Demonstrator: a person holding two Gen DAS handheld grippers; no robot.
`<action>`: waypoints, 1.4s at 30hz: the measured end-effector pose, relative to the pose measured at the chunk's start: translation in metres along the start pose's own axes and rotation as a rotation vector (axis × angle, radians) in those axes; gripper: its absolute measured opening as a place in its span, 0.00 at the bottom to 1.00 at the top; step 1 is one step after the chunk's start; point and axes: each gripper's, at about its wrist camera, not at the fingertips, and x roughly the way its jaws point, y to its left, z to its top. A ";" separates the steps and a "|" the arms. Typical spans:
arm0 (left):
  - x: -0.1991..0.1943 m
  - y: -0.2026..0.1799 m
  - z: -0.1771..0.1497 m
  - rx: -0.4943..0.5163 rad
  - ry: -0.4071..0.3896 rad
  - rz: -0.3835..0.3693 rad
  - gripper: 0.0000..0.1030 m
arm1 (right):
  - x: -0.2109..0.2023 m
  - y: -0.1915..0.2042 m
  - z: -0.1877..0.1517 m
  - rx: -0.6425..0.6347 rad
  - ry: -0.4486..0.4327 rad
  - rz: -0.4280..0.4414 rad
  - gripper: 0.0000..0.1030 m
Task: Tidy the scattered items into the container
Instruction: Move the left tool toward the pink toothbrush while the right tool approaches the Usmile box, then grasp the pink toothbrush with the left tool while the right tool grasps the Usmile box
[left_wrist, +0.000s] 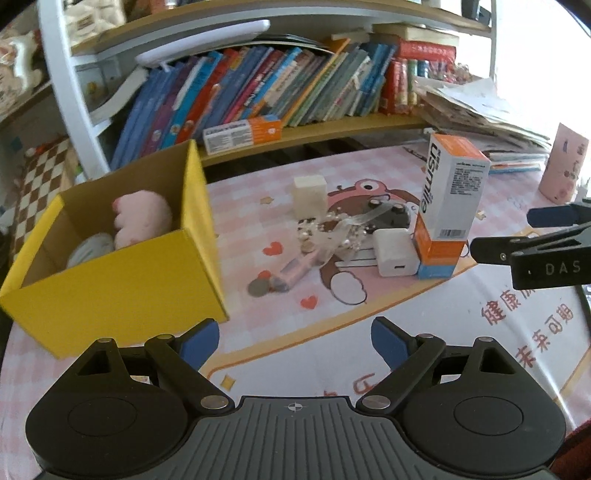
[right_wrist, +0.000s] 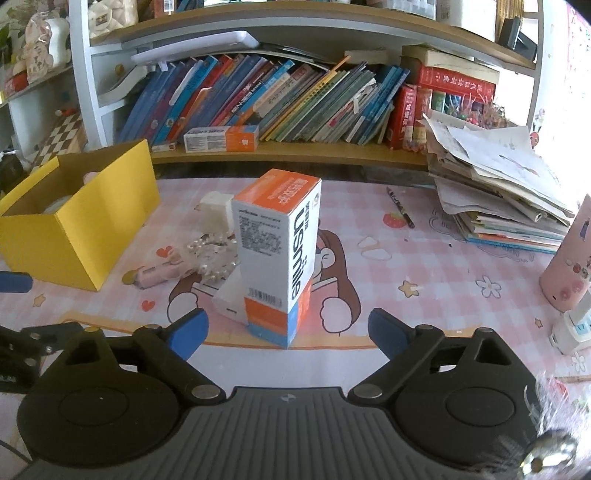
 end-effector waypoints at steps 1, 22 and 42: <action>0.003 -0.001 0.002 0.004 0.001 -0.003 0.83 | 0.002 -0.001 0.001 0.000 0.000 0.001 0.90; 0.080 -0.011 0.031 0.051 0.047 0.017 0.49 | 0.052 -0.009 0.020 -0.017 0.031 0.068 0.85; 0.128 -0.012 0.040 0.047 0.136 -0.025 0.47 | 0.067 -0.013 0.022 -0.009 0.045 0.093 0.79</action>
